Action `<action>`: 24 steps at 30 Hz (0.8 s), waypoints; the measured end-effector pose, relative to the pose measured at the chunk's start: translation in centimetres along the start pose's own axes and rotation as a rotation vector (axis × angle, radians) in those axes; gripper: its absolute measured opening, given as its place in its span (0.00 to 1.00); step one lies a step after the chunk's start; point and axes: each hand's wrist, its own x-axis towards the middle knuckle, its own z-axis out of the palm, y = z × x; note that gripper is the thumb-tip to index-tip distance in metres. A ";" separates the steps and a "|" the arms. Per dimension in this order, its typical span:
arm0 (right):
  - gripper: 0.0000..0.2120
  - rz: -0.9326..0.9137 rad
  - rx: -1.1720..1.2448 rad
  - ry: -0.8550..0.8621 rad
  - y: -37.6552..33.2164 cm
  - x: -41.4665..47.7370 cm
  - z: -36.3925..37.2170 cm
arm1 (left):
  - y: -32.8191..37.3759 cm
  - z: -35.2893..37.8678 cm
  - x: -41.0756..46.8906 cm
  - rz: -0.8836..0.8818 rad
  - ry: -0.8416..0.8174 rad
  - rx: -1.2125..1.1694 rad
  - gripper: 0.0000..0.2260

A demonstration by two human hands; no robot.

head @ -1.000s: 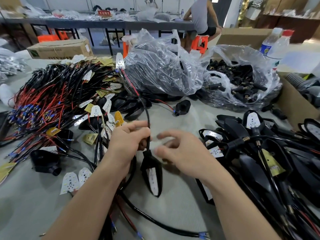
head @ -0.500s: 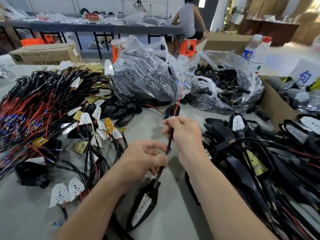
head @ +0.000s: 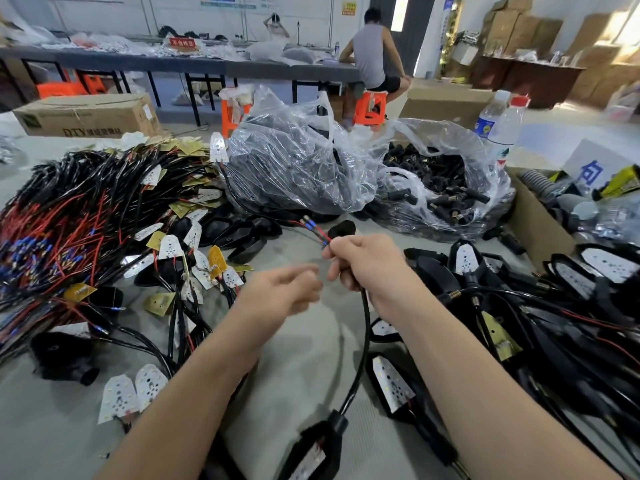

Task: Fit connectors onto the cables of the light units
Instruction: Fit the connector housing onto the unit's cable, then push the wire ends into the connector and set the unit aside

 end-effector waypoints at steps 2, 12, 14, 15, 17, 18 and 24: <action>0.17 -0.002 -0.100 -0.063 0.2 -0.6 0.4 | 0.5 1.3 1.4 0.004 0.068 -0.130 0.10; 0.11 -0.167 -0.999 0.213 -4.8 0.0 -10.3 | 0.3 5.9 4.7 0.100 0.241 -0.227 0.09; 0.13 -0.033 -1.255 0.216 -5.2 1.8 -15.3 | 0.0 6.2 5.3 0.096 0.283 -0.206 0.06; 0.13 0.064 -1.350 0.209 -4.9 2.7 -17.6 | -0.2 6.3 5.5 0.089 0.299 -0.188 0.04; 0.13 0.251 -1.452 0.173 -3.6 3.7 -20.9 | -0.8 6.4 6.1 0.075 0.318 -0.123 0.02; 0.13 0.307 -1.511 0.127 -2.8 4.0 -22.1 | -1.2 6.4 6.3 0.069 0.321 -0.086 0.01; 0.12 0.448 -1.517 0.056 -0.1 6.1 -24.0 | -3.0 5.8 7.2 0.067 0.302 -0.101 0.01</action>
